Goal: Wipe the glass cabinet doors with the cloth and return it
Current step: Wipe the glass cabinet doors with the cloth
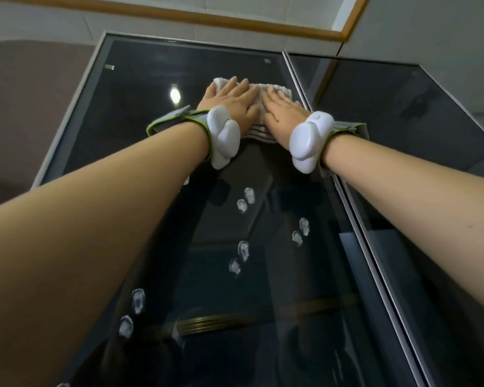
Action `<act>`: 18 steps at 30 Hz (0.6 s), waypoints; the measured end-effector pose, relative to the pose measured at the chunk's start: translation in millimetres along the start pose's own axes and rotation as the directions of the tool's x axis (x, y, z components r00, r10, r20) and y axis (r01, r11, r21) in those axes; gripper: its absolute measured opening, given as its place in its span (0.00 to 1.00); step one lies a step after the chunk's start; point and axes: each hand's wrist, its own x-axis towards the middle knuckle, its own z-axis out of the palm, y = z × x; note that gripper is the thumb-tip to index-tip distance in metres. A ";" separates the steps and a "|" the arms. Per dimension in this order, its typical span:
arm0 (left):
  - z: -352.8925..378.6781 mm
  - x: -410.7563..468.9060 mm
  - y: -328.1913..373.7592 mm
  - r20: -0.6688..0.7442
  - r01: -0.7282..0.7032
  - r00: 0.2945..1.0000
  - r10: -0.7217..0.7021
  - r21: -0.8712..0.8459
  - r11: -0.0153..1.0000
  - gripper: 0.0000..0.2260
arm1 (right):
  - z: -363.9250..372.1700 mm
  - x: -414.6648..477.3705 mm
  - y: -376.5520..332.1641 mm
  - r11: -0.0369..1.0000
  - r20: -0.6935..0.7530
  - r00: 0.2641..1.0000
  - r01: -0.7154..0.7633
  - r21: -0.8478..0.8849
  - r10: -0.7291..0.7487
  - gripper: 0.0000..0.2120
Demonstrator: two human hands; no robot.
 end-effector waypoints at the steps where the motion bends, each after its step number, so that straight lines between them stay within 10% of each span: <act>1: 1.6 2.6 5.7 -0.001 -0.003 1.000 0.003 0.002 1.000 0.23 | -0.7 -1.5 5.0 1.000 -0.001 1.000 -0.002 -0.006 0.002 0.24; 18: 12.4 -35.8 38.9 -0.015 -0.089 0.996 0.088 -0.022 0.996 0.22 | 9.2 -63.7 18.5 1.000 -0.006 1.000 -0.025 0.010 0.025 0.23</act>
